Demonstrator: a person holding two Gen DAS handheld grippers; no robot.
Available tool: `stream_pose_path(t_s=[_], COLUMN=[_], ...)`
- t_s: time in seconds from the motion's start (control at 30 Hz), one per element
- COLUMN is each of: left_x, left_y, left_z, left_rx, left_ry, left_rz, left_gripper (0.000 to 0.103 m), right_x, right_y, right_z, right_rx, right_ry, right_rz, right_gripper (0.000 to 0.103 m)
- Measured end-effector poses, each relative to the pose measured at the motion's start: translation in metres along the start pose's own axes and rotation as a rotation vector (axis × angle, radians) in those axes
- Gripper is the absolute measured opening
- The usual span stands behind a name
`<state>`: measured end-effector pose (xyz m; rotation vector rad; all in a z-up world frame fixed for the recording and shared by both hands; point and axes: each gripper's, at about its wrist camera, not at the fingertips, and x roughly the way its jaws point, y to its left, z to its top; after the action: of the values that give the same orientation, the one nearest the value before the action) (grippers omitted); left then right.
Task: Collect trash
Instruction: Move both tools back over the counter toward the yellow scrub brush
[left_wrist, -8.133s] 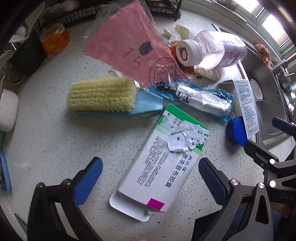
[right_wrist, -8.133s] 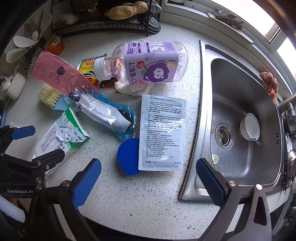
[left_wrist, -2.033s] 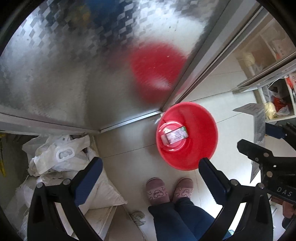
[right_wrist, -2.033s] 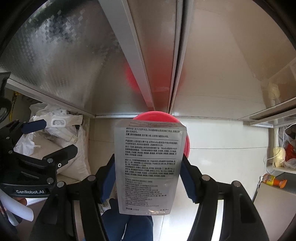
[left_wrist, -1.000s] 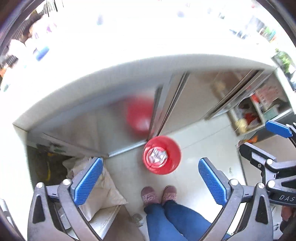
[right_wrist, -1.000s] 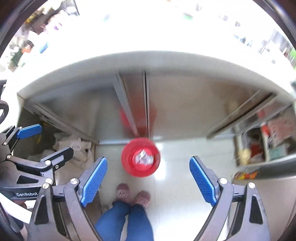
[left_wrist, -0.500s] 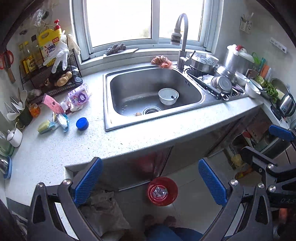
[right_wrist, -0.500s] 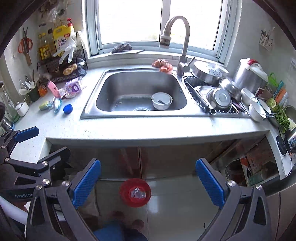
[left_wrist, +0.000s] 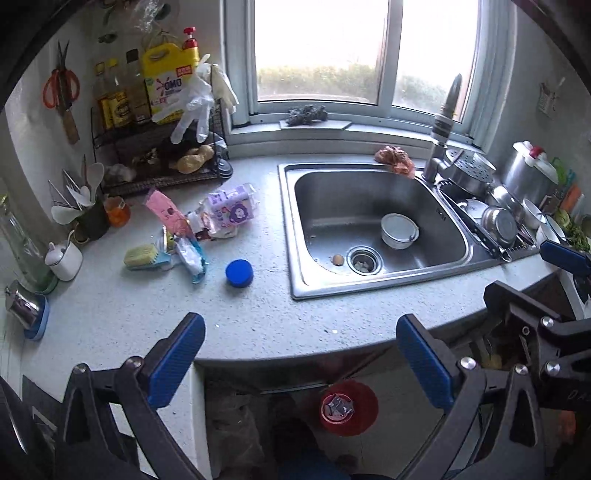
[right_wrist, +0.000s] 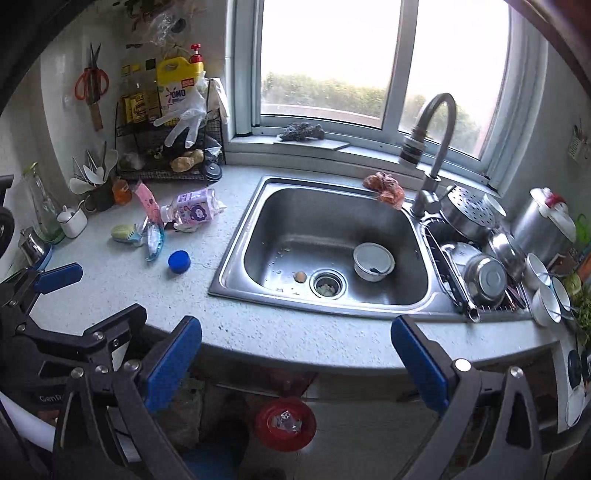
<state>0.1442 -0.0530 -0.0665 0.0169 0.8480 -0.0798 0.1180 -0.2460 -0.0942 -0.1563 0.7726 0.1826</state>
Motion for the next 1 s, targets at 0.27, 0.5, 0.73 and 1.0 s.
stream_pose_path(t_s=[0.27, 0.5, 0.73, 1.0], left_x=[0.027, 0.058, 0.090, 0.125], left_y=[0.109, 0.206, 0.271, 0.318], left_z=[0.055, 0.067, 0.044, 0.009], left_rx=[-0.159, -0.323, -0.422, -0.563], left_ry=[-0.001, 0.043, 0.177, 0.307], left_rz=[0.082, 0.148, 0.193, 0.197], left_gripper=[0.102, 0.102, 0.103, 0.102], right_x=[0.059, 0.112, 0.167, 0.223], right_y=[0.077, 0.157, 0.221, 0.283], right_z=[0.090, 0.141, 0.155, 0.149], right_rx=[-0.136, -0.280, -0.398, -0.559], right_ry=[-0.016, 0.012, 0.119, 0.270], right_rz=[0.111, 0.210, 0.291, 0.381], right_gripper=[0.102, 0.102, 0.102, 0.102])
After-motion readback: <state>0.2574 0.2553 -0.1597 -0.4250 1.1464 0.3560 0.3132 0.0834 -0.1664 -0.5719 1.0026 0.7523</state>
